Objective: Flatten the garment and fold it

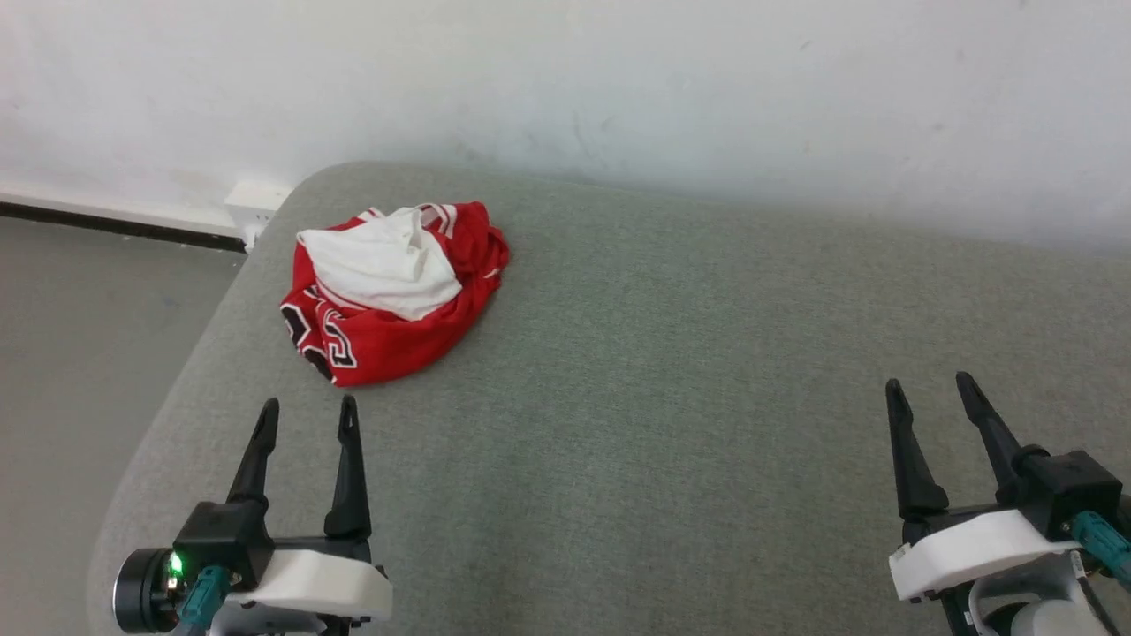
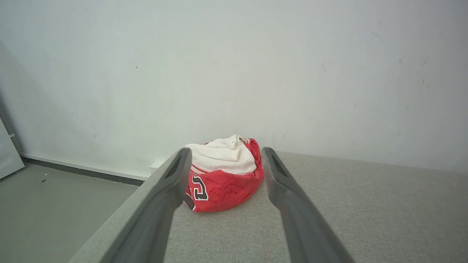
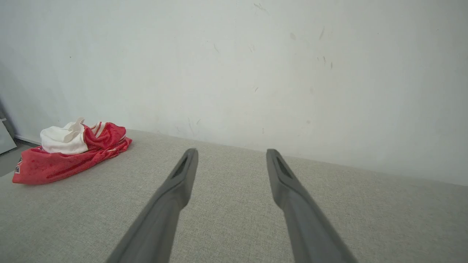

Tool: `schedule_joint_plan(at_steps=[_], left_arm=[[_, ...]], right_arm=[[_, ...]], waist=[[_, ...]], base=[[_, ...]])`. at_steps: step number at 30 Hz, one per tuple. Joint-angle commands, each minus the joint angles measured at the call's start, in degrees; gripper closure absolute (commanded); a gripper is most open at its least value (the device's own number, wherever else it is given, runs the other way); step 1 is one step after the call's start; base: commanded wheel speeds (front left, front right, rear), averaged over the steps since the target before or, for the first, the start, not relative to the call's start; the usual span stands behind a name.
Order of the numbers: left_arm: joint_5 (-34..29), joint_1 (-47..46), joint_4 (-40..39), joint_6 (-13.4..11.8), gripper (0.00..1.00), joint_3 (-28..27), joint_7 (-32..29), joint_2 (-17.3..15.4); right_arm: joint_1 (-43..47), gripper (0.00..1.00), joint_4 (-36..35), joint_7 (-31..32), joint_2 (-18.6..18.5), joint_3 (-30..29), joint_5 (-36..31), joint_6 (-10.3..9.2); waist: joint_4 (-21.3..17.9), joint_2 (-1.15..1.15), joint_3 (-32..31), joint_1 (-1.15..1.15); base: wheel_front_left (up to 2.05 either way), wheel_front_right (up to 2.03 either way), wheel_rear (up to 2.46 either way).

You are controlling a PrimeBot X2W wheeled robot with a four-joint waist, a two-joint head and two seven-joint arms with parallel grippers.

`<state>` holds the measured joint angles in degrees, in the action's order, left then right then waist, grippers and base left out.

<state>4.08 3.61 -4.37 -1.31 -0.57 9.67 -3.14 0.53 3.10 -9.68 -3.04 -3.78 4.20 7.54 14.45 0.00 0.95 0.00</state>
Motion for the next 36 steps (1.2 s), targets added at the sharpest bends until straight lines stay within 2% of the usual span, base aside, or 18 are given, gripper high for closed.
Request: schedule_joint_plan(at_steps=[1, 10, 36], left_arm=[[0.62, 1.03, -0.43, -0.33, 0.0, -0.29, 0.61, 0.17], [1.12, 1.89, -0.71, -0.28, 0.0, -0.76, 1.69, 0.19], [3.15, 2.67, -1.52, -0.4, 0.0, -1.38, 4.8, 0.25]], right_arm=[[0.42, 0.0, 0.25, -0.6, 0.1, -0.08, 0.64, -0.04], [0.23, 0.0, 0.59, -1.68, 0.12, -0.54, 0.93, -0.04], [0.27, 0.0, 1.55, -4.79, 0.15, -1.7, 1.45, -0.05]], waist=[[1.34, 0.0, 0.04, 0.0], [4.17, 0.0, 0.18, 0.0], [9.0, 0.0, 0.57, 0.0]], base=[[0.0, 0.0, 0.0], [0.0, 0.0, 0.0], [0.0, 0.0, 0.0]])
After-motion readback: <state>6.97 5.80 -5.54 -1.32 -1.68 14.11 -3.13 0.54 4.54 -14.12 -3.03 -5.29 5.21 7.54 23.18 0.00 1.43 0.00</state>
